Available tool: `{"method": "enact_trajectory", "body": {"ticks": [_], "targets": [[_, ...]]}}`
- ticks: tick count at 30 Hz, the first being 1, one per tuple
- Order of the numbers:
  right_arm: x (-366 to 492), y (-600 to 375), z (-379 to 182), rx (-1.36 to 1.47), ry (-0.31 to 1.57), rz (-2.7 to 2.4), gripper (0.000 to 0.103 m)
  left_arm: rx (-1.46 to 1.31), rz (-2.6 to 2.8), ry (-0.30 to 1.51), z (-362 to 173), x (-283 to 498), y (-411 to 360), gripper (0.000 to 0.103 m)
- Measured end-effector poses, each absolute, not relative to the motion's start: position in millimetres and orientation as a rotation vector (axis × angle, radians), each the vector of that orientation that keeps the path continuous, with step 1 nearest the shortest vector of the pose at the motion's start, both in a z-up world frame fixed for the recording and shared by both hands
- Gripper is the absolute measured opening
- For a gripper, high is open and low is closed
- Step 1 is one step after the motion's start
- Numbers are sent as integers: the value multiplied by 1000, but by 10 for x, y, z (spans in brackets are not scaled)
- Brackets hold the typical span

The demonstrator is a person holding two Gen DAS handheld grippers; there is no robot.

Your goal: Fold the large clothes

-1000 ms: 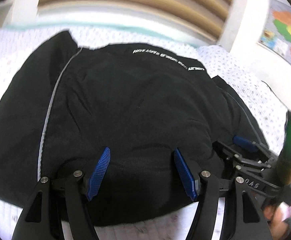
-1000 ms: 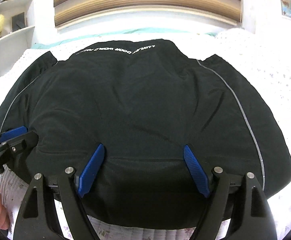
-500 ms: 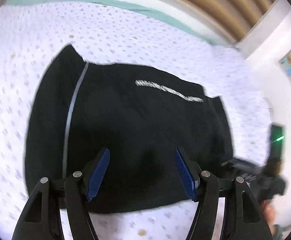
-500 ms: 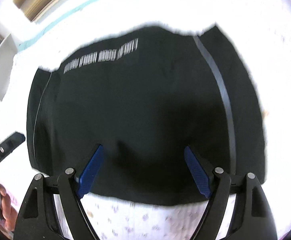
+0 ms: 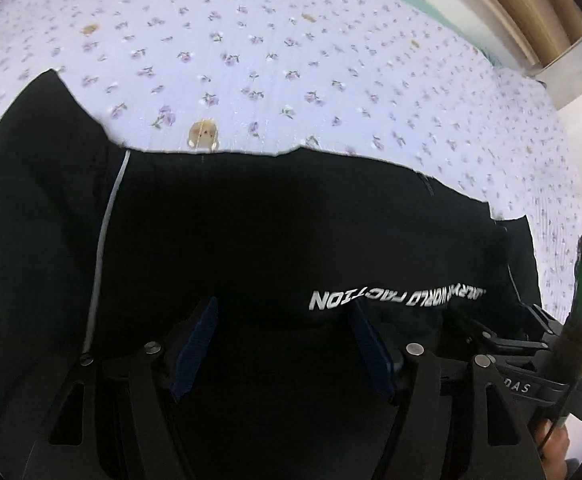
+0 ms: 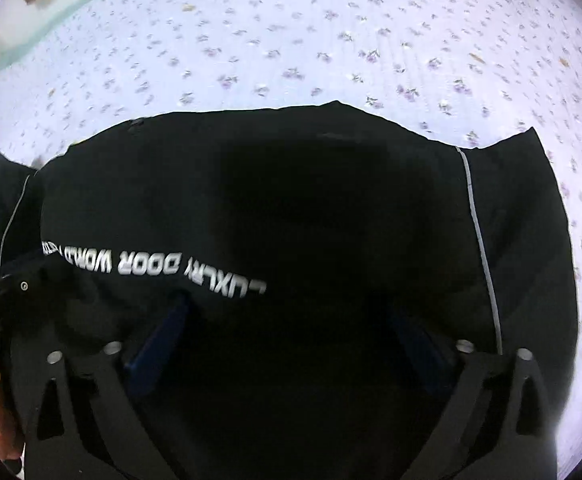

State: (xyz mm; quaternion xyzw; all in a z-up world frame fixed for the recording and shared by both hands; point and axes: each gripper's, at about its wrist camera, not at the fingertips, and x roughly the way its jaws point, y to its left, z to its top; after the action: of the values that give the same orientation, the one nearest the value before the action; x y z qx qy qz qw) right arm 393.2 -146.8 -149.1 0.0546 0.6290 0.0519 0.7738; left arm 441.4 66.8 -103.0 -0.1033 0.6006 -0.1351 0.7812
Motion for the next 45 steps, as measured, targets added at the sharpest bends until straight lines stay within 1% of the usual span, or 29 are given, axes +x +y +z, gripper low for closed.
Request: {"method": "enact_trajectory", "body": {"ticks": [3,6,8,13,16,19,23,28,32,40,45], "targets": [[3906,-1544,-1392,144,1357,151,103,-239,-345,1301,-926,4428,731,71],[3791,-1762,-1180,188,1334,197,98,-264,-430,1254,-636,4264,943,70],[3653,-1929,-1009,218,1315,224,98,-290,-447,1216,-452,4185,1139,70],[3256,-2505,-663,295,1251,163,98,-358,-407,1134,46,3832,1871,70],[3014,-2830,-549,297,1223,94,98,-376,-313,1127,128,3672,2299,71],[2845,-3201,-532,298,1207,26,98,-431,-263,1161,21,3588,2651,71],[2881,-3551,-662,379,1225,6,98,-559,-309,1225,-295,3574,2826,71],[2852,-3540,-924,443,1264,54,98,-600,-327,1319,-782,3680,2692,71],[2912,-3481,-1198,470,1311,106,98,-641,-381,1354,-1045,3760,2665,71],[3045,-3385,-1559,542,1354,200,98,-698,-461,1402,-1339,3850,2559,71],[3133,-3361,-1786,651,1369,256,98,-751,-489,1405,-1462,3895,2538,71]]}}
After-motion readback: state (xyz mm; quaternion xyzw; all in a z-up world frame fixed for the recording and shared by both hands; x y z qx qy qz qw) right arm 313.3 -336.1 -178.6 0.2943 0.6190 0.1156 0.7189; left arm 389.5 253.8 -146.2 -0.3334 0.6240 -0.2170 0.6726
